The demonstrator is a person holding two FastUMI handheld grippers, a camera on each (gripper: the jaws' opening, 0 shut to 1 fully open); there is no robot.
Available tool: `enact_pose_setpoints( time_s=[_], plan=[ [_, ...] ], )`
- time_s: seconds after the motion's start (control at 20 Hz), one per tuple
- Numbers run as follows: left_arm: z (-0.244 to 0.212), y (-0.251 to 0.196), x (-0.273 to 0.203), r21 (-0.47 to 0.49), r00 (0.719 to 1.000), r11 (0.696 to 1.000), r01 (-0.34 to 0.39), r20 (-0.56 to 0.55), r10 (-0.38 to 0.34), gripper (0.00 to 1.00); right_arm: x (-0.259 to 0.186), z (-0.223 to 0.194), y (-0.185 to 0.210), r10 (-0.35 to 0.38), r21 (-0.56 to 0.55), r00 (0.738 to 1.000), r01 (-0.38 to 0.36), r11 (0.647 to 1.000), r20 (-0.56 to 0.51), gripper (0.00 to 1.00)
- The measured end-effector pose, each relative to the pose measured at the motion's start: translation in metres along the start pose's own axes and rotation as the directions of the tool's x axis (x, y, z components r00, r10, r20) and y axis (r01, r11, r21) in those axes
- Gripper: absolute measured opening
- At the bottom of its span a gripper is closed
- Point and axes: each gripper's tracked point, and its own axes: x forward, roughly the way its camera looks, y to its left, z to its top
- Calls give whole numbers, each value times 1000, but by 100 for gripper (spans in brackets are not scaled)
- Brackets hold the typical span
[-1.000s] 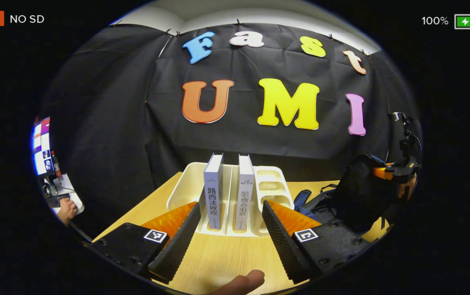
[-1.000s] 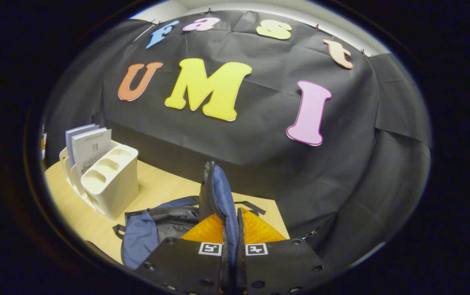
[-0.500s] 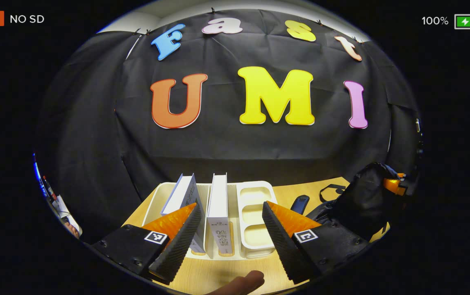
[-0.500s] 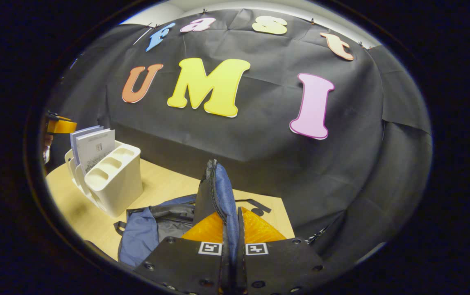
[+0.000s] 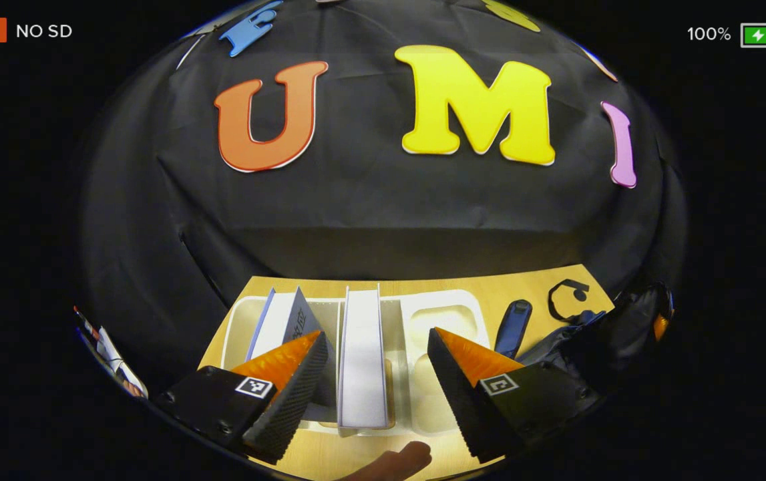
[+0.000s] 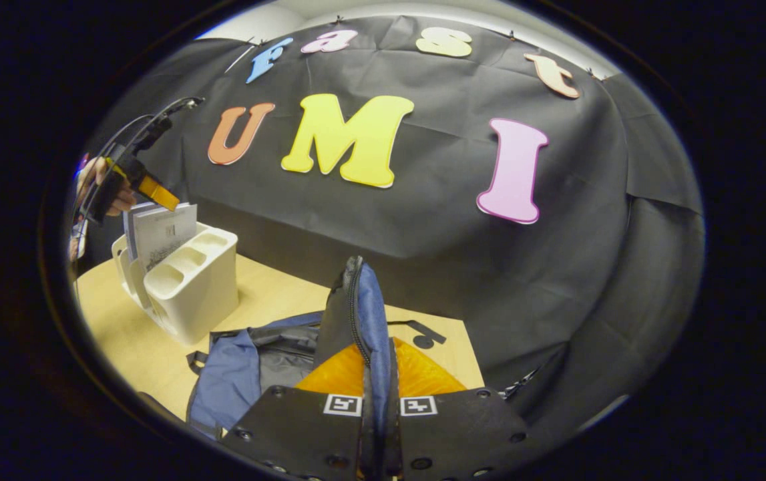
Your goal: Open the schoolbag, grab two books from the bookshelf and put them into the schoolbag.
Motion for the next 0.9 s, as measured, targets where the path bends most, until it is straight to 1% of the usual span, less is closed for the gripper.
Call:
enact_pose_setpoints(
  time_s=[0.05, 0.2, 0.3, 0.35, 0.45, 0.5, 0.55, 0.65, 0.7, 0.75, 0.8, 0.85, 0.9],
  plan=[
    [3, 9, 5, 15, 1000, 1000, -23, -10, 23, 96, -2, -1, -1, 1, -1, 1000, -1, 1000, 0, 6],
    [-7, 7, 14, 16, 994, 1000, -8, -107, 10, 96, -1, -5, -5, -7, 5, 1000, 7, 1000, -3, 6],
    [-5, 7, 20, 15, 991, 1000, -1, -134, 3, 96, -1, -7, -7, -10, 25, 1000, 10, 1000, -9, 6],
    [-11, 5, 21, 15, 984, 1000, 13, -180, -10, 94, 0, -8, -9, -12, 32, 1000, 13, 999, -8, 6],
    [-27, -4, 25, 24, 959, 999, 44, -282, -35, 93, 0, -9, -8, -8, 36, 1000, 9, 999, -7, 6],
    [-36, -6, 26, 28, 942, 999, 43, -335, -31, 93, 1, -10, -8, -9, 33, 1000, 9, 999, -6, 6],
    [-40, -8, 26, 36, 927, 999, 36, -373, -20, 94, 2, -11, -8, -8, 28, 1000, 8, 1000, -8, 6],
    [-38, -8, 31, 68, 921, 997, 30, -390, -1, 83, 4, -13, -6, -10, 15, 1000, 10, 1000, -11, 6],
    [-39, -10, 35, 79, 918, 996, 38, -397, -4, 84, 4, -15, -5, -14, 4, 1000, 14, 1000, -12, 6],
    [-40, -12, 36, 84, 913, 995, 49, -409, -10, 78, 4, -15, -4, -17, 2, 1000, 17, 1000, -6, 6],
    [-43, -16, 37, 81, 905, 995, 66, -425, -25, 76, 4, -16, -3, -12, 1, 1000, 12, 1000, -8, 6],
    [-43, -18, 37, 77, 898, 995, 67, -439, -26, 66, 5, -17, -1, -8, 0, 1000, 8, 1000, -9, 6],
    [-43, -17, 37, 84, 893, 995, 54, -449, -11, 60, 5, -18, -1, -7, 2, 1000, 7, 1000, -11, 6]
  ],
)
